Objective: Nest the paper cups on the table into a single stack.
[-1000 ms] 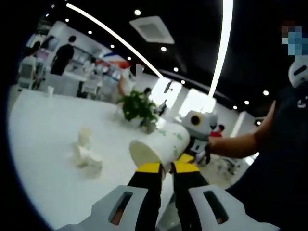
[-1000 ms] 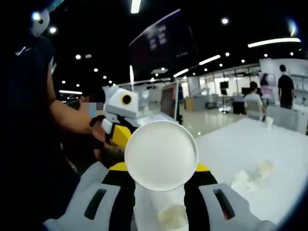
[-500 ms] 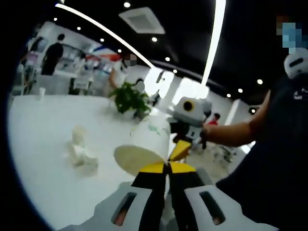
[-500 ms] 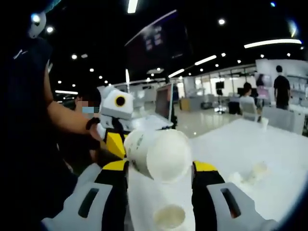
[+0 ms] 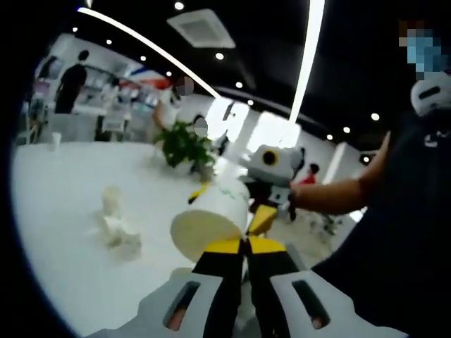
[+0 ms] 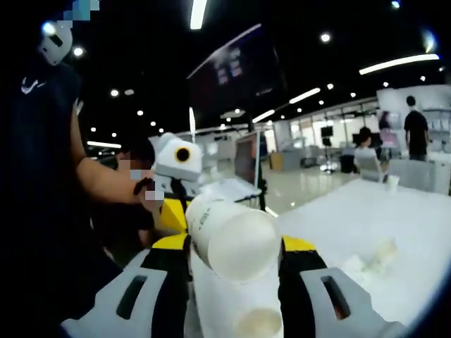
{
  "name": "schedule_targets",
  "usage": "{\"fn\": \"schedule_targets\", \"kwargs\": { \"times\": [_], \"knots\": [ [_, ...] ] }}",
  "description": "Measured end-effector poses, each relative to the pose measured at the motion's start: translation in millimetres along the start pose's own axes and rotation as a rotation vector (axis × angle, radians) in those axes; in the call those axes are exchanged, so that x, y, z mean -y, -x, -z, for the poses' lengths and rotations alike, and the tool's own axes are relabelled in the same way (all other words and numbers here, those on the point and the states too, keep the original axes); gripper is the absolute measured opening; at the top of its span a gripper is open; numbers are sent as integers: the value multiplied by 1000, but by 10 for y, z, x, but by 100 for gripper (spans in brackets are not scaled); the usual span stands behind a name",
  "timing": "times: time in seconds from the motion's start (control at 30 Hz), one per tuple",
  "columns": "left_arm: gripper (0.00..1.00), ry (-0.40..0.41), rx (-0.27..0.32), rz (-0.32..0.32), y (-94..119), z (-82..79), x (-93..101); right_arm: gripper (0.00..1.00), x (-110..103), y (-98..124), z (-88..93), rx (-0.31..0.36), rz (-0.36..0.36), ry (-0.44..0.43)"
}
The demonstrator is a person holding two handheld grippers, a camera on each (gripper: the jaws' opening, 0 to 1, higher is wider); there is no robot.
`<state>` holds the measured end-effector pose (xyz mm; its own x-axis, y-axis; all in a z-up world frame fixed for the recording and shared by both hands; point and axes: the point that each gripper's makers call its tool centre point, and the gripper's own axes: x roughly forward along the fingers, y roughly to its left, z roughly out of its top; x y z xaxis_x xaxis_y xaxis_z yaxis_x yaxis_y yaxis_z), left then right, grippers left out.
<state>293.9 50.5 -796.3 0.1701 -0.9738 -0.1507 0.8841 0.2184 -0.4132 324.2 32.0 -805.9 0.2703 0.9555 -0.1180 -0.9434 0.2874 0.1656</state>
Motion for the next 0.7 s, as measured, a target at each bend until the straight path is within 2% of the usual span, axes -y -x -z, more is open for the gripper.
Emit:
{"fn": "schedule_targets", "kwargs": {
  "times": [0.2,0.33,0.43,0.5,0.57,0.67,0.7],
  "knots": [
    [0,-4,19,-5,-18,-2,35,47,-17,20,90,-2,4,-45],
    [0,-32,-19,-4,-42,33,47,47,-25,31,132,-21,5,-48],
    [0,-39,-31,-11,-51,-7,32,46,21,51,168,-60,29,-19],
    [0,-45,-34,-23,-55,-56,16,50,46,66,167,-72,38,-17],
    [0,-61,-68,-36,-63,-65,2,55,120,105,135,-72,69,3],
    [0,-81,-197,-93,-71,20,-74,66,212,173,143,-91,98,-13],
    [0,-90,-210,-96,-72,27,-88,68,234,198,145,-95,104,-11]
  ]
}}
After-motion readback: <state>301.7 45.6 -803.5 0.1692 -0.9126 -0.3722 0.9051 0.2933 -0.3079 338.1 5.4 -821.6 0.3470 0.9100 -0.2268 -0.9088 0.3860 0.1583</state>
